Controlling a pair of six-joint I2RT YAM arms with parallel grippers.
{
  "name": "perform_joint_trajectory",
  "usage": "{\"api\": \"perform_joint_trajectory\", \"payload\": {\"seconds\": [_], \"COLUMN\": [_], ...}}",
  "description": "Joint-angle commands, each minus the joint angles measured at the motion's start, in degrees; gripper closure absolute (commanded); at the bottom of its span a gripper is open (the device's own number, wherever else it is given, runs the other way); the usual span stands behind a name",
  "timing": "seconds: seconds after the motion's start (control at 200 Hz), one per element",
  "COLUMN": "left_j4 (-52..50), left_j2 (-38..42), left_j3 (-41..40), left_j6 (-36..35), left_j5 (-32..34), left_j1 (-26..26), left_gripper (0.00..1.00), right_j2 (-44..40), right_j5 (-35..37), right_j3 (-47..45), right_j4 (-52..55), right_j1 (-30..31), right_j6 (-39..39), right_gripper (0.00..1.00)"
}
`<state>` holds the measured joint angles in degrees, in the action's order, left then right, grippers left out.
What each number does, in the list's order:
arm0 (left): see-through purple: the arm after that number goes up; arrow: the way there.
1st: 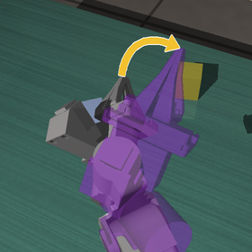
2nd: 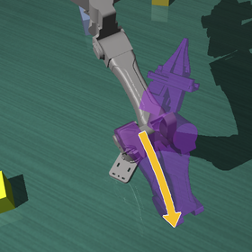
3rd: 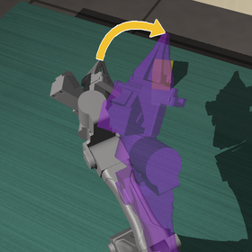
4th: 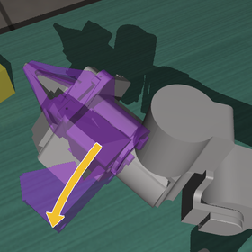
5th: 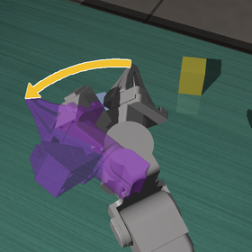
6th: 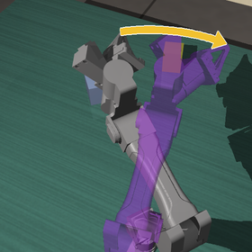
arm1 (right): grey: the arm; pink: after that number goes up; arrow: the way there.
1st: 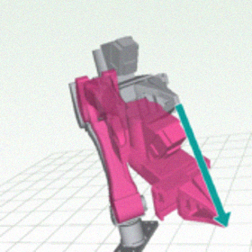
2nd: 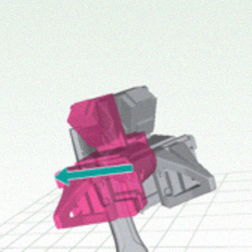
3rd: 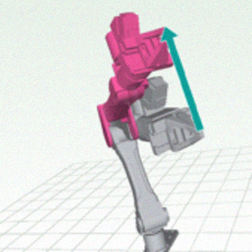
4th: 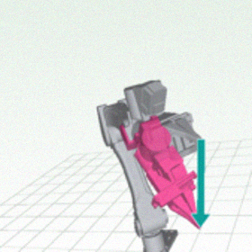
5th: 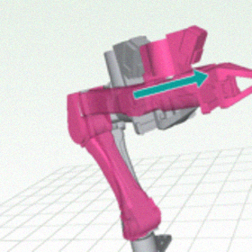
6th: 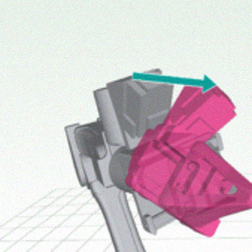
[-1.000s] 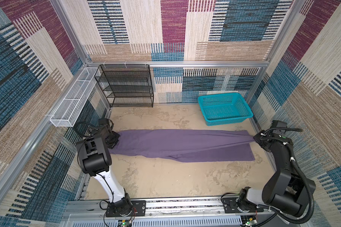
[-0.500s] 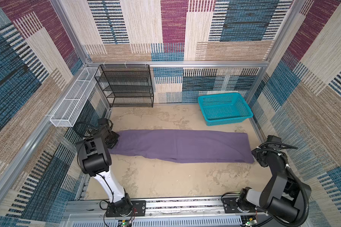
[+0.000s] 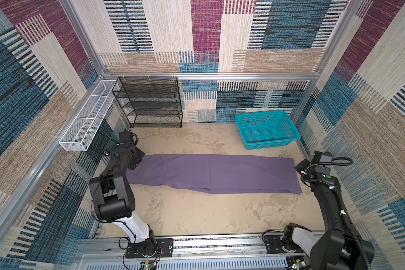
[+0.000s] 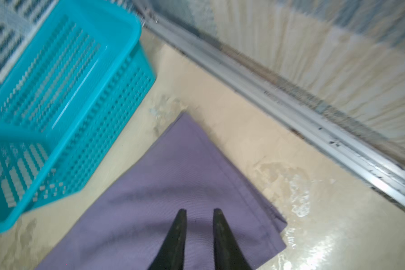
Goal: Fold and stack the trousers
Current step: Smooth out the trousers at the center of the table.
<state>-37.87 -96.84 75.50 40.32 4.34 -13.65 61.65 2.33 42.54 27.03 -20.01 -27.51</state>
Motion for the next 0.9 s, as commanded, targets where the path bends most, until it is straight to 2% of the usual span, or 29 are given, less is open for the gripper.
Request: {"api": "perform_joint_trajectory", "payload": {"seconds": [0.0,0.07,0.145,0.255,0.366,0.486,0.691,0.897], "left_j4": [-3.74,-3.88,-3.88,-4.10,-4.14,-2.96,-2.26,-0.43], "left_j2": [3.59,6.21,8.51,10.62,9.80,7.67,4.82,1.70], "left_j3": [0.76,-0.23,-2.13,-5.85,-9.23,-12.96,-14.59,-17.10], "left_j6": [-0.08,-0.22,-1.15,-1.94,-1.98,-1.23,-2.42,-2.36], "left_j5": [2.33,1.75,1.59,3.02,3.15,2.65,4.08,0.84], "left_j1": [2.52,4.52,7.37,11.89,14.50,14.44,13.47,7.70], "left_gripper": [0.98,0.90,0.84,0.89,0.94,0.96,0.96,0.98], "right_j2": [2.11,5.79,9.79,13.79,17.37,22.20,28.90,32.35], "right_j5": [-0.81,-1.15,-0.92,-1.96,-0.19,1.96,4.53,4.69], "right_j3": [-3.05,-3.21,-2.81,-3.08,-2.33,0.94,5.74,9.82], "right_j4": [-2.62,-4.40,-6.68,-11.49,-14.11,-14.07,-12.64,-13.05], "right_j1": [0.65,0.64,0.60,0.66,0.63,0.59,0.34,0.21], "right_j6": [1.04,1.41,2.22,2.26,2.03,3.65,4.90,6.70], "right_gripper": [0.59,0.50,0.48,0.57,0.54,0.45,0.44,0.42]}}
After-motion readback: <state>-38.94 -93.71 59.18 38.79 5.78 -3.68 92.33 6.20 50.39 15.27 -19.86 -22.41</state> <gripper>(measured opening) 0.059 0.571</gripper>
